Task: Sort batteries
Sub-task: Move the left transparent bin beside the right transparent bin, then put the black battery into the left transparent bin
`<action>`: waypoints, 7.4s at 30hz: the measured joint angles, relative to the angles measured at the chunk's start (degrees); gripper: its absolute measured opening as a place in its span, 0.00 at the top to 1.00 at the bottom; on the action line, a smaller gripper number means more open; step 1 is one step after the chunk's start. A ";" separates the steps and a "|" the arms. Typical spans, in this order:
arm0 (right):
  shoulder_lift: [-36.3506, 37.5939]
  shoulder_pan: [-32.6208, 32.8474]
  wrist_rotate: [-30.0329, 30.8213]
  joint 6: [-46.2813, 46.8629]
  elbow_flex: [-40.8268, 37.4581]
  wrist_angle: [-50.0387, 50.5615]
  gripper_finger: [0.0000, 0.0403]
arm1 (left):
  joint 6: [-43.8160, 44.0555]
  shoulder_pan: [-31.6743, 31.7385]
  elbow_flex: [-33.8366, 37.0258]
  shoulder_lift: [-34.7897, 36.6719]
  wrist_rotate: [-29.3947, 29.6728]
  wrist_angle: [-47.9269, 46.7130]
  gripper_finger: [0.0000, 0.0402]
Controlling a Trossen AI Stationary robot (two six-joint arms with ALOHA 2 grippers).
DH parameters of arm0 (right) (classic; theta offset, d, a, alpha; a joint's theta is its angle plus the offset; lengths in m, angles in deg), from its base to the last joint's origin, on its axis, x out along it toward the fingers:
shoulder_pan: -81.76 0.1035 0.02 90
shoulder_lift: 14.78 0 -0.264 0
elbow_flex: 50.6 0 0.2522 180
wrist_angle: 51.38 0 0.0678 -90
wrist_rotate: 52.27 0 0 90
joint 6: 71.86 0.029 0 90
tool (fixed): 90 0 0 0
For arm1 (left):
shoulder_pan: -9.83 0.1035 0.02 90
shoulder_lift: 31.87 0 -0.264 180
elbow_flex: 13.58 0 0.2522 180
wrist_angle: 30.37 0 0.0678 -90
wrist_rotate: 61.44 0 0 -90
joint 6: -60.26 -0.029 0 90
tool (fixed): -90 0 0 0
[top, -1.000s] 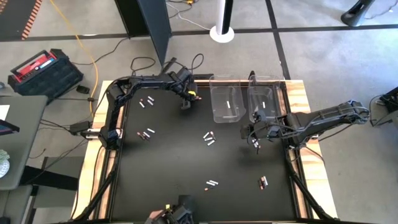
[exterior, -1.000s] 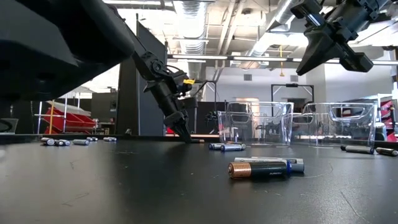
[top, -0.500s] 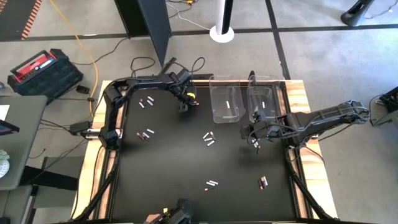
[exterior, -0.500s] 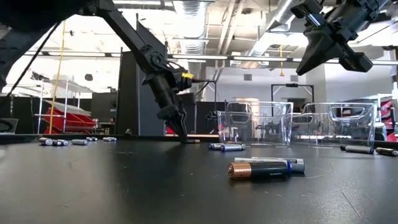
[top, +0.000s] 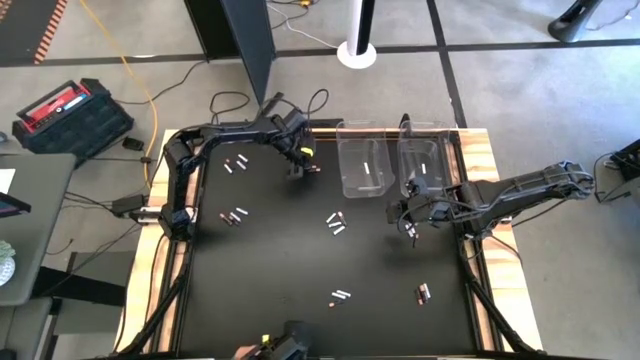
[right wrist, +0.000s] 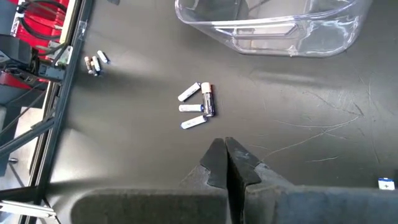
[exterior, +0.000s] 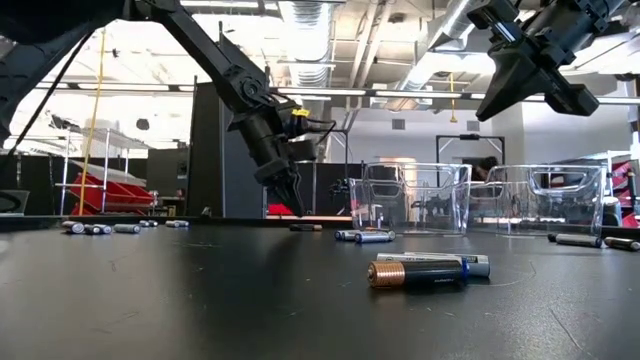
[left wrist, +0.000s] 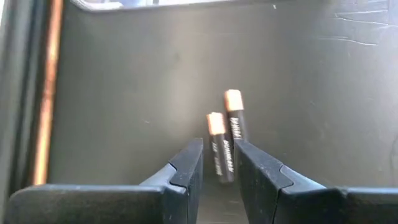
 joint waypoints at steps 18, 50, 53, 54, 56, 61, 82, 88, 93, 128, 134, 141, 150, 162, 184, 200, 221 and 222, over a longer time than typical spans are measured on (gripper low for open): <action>-0.48 -0.02 0.00 0.02 0.00 -2.12 0.98 | 0.22 -0.09 -0.28 -5.33 1.74 4.39 0.78; -1.49 0.04 -0.02 -1.31 0.00 -2.94 0.98 | -1.27 -0.11 -5.96 -5.46 6.26 -0.98 1.00; -1.49 0.04 -0.02 -1.51 0.00 -2.93 0.98 | -1.68 -0.14 -6.74 -5.44 8.04 -1.53 0.99; -1.49 0.04 -0.02 -1.53 0.00 -2.94 0.98 | -1.68 -0.15 -6.96 -5.44 8.92 -1.93 0.98; -1.49 0.04 -0.02 -1.52 0.00 -2.93 0.98 | -1.65 -0.20 -7.48 -5.44 10.38 -1.89 0.97; -1.49 0.04 -0.02 -1.62 0.00 -2.93 0.98 | 0.20 -0.15 -10.15 -5.31 11.59 -2.50 0.91; -1.49 0.04 -0.02 -1.51 0.00 -3.15 0.98 | -29.63 0.02 -10.71 -5.90 15.17 -5.59 0.61; -1.49 0.04 -0.02 -1.55 0.00 -3.15 0.98 | -29.25 0.02 -10.71 -5.90 12.30 -6.03 0.64; -1.49 0.06 -0.02 -1.70 0.00 -3.15 0.98 | -26.64 0.40 -10.75 -7.27 7.31 -5.10 0.66; -1.49 3.26 0.02 -0.90 0.02 -4.70 0.98 | -15.93 4.33 -12.61 -10.97 6.16 -9.75 0.66; -1.49 3.26 0.04 -0.89 0.02 -4.74 0.98 | -17.05 4.70 -13.86 -11.02 6.24 -11.07 0.66; -1.49 3.26 0.07 -0.90 0.02 -5.22 0.98 | -17.37 5.59 -13.88 -11.01 5.96 -11.54 0.66; -1.49 3.26 0.09 -1.02 0.02 -5.22 0.98 | -17.44 6.76 -13.92 -10.95 5.82 -12.58 0.66; -1.49 3.26 0.44 -1.05 0.02 -5.18 0.98 | -17.68 6.78 -13.90 -10.93 6.23 -12.79 0.87; -1.49 3.32 0.45 -3.05 0.02 -5.07 0.98 | -5.68 6.34 -13.72 -9.08 5.94 -17.02 0.90; -1.49 3.32 0.44 -8.69 0.02 -5.05 0.98 | 9.68 2.30 -13.73 5.15 5.13 -21.36 0.90; -1.49 3.37 0.43 -10.67 0.02 -5.05 0.98 | 25.17 -8.53 -23.02 0.08 4.87 7.72 0.90; -1.49 3.44 0.43 -10.61 0.02 -5.05 0.98 | 25.16 -8.74 -25.57 -1.88 4.87 6.12 0.90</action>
